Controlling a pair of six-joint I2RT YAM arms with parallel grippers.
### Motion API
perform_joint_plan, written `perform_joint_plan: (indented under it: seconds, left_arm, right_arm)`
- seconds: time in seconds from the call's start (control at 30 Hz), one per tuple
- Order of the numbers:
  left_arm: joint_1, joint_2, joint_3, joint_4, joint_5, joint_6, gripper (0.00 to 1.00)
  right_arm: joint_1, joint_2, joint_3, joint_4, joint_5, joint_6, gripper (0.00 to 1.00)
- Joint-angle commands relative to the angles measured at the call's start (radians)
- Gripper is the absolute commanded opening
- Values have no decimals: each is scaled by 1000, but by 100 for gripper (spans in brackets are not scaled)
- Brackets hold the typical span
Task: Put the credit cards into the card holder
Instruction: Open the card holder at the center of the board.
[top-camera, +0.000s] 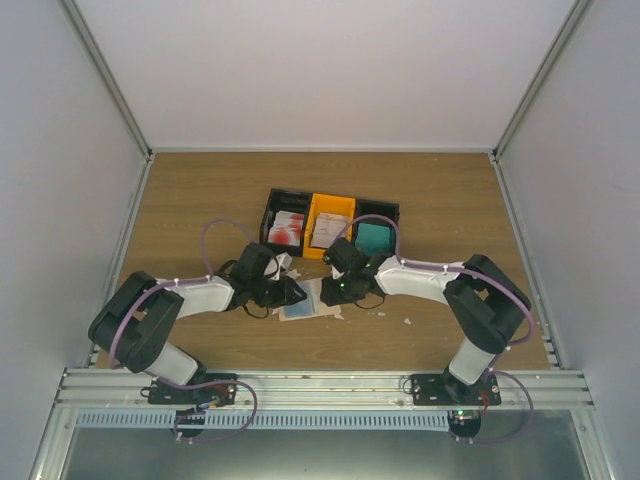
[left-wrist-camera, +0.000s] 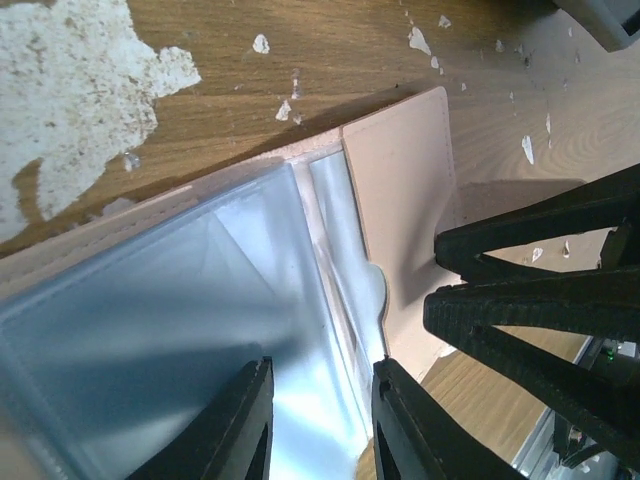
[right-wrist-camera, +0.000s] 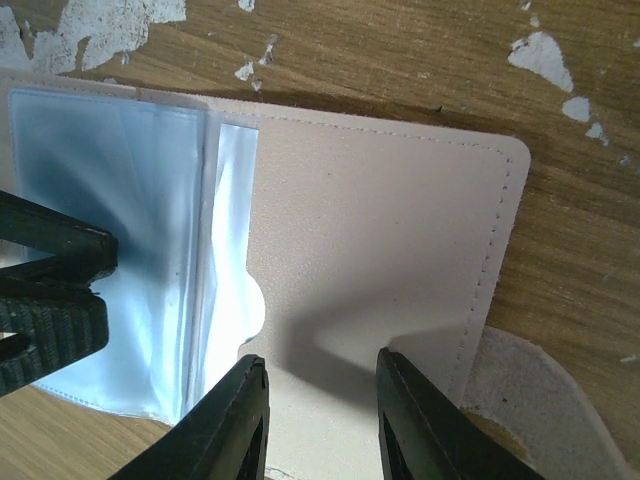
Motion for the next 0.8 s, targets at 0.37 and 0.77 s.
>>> perform_joint_plan:
  seconds: [0.37,0.77]
  left_arm:
    - [-5,-146,93,-124,-73,82,48]
    - [-2,-187,166,-128,-160,86,65]
  right_arm:
    - [-71,-142,137,-52,-1,-254,36]
    - [-252,-97,525,-245,-75,-592,60]
